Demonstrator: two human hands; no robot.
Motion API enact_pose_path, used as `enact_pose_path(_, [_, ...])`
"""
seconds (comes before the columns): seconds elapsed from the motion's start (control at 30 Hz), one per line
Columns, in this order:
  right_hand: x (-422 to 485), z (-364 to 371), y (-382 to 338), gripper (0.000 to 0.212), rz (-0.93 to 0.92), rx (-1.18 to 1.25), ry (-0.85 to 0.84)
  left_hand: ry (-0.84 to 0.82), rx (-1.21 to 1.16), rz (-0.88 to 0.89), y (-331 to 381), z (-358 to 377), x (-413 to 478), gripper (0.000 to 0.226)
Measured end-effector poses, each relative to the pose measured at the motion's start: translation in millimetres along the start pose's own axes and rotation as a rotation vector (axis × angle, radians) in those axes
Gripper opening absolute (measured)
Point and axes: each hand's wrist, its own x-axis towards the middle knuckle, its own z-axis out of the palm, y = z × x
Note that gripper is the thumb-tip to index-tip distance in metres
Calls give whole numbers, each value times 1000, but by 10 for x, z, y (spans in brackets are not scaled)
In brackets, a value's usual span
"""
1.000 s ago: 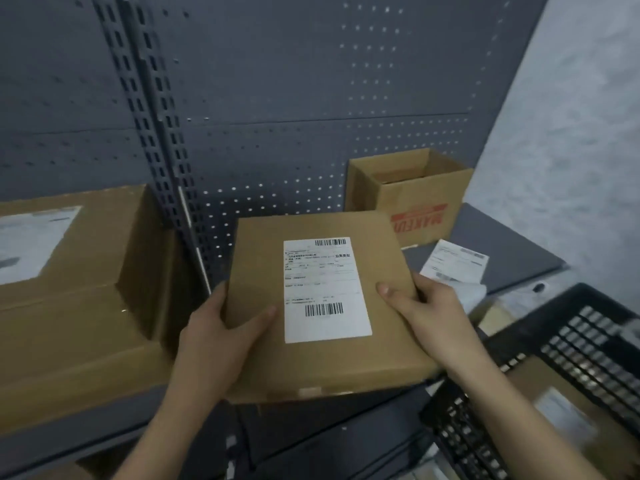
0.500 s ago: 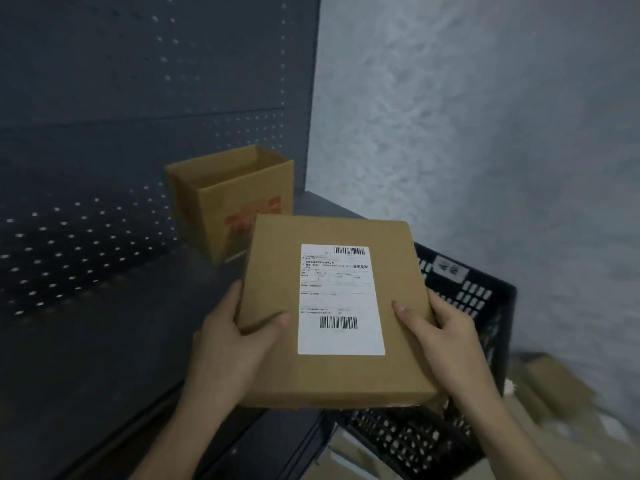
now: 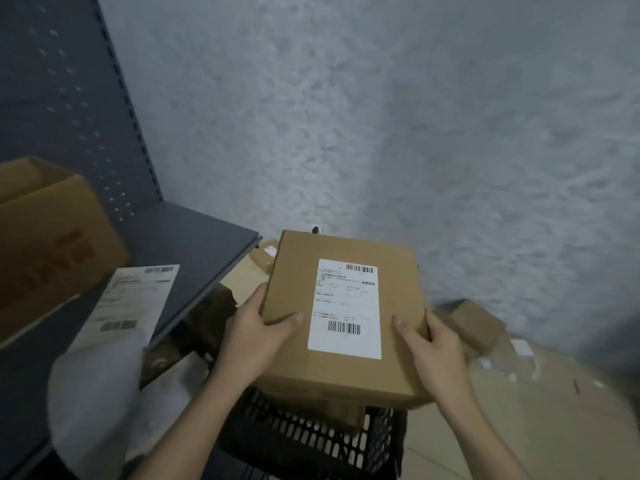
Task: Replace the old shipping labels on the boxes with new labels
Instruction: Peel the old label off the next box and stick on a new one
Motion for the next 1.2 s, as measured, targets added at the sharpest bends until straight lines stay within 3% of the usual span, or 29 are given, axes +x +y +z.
enact_pose_path(0.17, [245,136,403,19,110,-64,35,-114,66,-109,-249,249,396,46])
enact_pose_path(0.67, [667,911,977,59,444,-229,-43,-239,184,-325,-1160,411,1203,57])
enact_pose_path(1.2, [741,1186,1389,52,654,-233,-21,-315,275,-451,-1779,806,1511,67])
